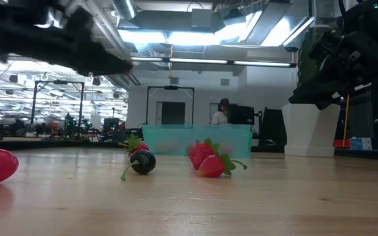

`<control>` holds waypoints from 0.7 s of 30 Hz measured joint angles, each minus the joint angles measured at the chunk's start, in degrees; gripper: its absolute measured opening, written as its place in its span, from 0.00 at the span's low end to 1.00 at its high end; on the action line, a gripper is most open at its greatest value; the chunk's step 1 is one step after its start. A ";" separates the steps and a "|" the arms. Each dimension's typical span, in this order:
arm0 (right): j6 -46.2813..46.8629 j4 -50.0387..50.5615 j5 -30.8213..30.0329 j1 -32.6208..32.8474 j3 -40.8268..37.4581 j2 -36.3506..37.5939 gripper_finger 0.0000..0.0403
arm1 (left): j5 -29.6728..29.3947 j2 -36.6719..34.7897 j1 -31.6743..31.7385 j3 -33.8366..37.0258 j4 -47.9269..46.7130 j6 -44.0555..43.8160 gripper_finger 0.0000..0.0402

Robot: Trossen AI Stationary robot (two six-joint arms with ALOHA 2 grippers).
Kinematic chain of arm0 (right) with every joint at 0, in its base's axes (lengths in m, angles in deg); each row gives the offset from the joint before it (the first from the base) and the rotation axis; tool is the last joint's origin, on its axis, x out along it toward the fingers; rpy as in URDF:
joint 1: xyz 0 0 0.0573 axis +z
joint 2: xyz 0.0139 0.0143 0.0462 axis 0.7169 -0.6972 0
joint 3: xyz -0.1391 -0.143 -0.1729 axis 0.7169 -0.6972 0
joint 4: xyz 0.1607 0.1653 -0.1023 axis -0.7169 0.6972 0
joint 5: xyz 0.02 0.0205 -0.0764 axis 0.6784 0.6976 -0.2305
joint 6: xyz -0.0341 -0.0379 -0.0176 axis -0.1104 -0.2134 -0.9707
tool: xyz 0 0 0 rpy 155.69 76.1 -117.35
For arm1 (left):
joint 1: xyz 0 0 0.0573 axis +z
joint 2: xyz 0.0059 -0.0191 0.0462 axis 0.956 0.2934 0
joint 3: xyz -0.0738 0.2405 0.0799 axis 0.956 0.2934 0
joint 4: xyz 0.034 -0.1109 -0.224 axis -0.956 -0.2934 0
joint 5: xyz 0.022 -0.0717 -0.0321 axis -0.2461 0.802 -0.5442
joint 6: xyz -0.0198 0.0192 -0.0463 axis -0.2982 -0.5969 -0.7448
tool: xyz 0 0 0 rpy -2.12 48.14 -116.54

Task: Pick and placing Produce into tupperware
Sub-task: Put the red strawberry into the light blue bin

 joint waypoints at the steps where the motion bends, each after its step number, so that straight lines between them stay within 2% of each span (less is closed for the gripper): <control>1: 0.00 -0.01 0.00 0.01 0.00 0.00 0.38 | 1.29 1.60 1.68 -1.33 -1.06 -0.02 0.30; 7: 0.13 0.07 0.00 -0.01 0.00 0.00 0.38 | 12.45 11.18 10.53 -6.90 -2.61 -2.55 0.30; 16: 0.21 0.84 0.00 0.00 0.00 0.00 0.38 | 22.64 23.79 17.98 -15.69 -2.78 -2.59 0.30; 21: 0.22 0.88 0.00 0.01 0.00 0.00 0.38 | 30.29 29.32 22.55 -23.14 -9.88 -2.45 0.30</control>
